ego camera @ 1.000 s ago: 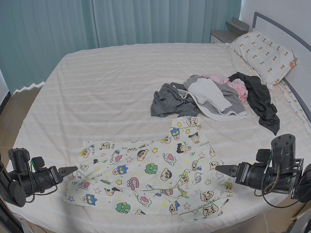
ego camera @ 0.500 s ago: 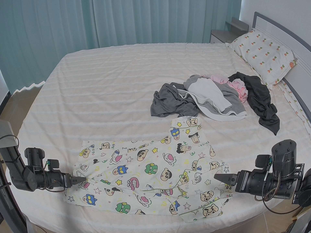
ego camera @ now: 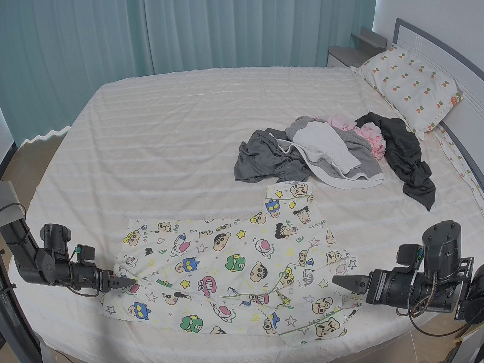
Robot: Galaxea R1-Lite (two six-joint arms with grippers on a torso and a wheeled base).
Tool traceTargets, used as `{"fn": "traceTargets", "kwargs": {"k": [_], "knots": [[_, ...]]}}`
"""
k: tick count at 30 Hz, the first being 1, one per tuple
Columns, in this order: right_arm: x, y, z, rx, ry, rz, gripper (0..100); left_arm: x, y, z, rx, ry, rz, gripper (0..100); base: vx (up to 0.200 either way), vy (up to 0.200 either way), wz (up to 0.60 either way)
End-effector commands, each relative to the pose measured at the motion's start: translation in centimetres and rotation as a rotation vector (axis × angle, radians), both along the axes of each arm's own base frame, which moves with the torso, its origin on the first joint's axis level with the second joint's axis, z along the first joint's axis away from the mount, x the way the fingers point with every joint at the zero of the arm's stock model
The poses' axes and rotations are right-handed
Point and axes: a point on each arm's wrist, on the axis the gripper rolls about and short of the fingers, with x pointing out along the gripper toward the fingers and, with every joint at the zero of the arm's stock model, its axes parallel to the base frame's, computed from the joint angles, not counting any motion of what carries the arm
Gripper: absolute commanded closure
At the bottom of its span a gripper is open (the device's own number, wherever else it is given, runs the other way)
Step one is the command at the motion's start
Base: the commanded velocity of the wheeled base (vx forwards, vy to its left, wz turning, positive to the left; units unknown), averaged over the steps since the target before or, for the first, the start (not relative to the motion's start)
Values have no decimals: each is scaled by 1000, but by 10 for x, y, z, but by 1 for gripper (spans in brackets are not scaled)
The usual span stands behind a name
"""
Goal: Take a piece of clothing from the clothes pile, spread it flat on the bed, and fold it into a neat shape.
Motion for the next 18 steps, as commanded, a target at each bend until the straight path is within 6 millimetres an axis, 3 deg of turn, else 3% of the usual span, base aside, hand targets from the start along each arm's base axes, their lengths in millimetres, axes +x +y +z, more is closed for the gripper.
{"fn": "traceTargets", "kwargs": {"k": [1, 5, 6, 18], "knots": [[-1, 1, 0, -1, 2, 7, 0, 0, 1, 2, 11, -7, -9, 0, 0, 0, 0], [-1, 1, 0, -2, 1, 6, 0, -4, 2, 0, 19, 12, -25, 0, 0, 0, 0], [-1, 1, 0, 0, 1, 7, 0, -7, 3, -2, 22, 29, -37, 100, 0, 0, 0], [-2, 0, -1, -1, 5, 7, 0, -19, 15, 0, 12, 69, -9, 100, 0, 0, 0]]}}
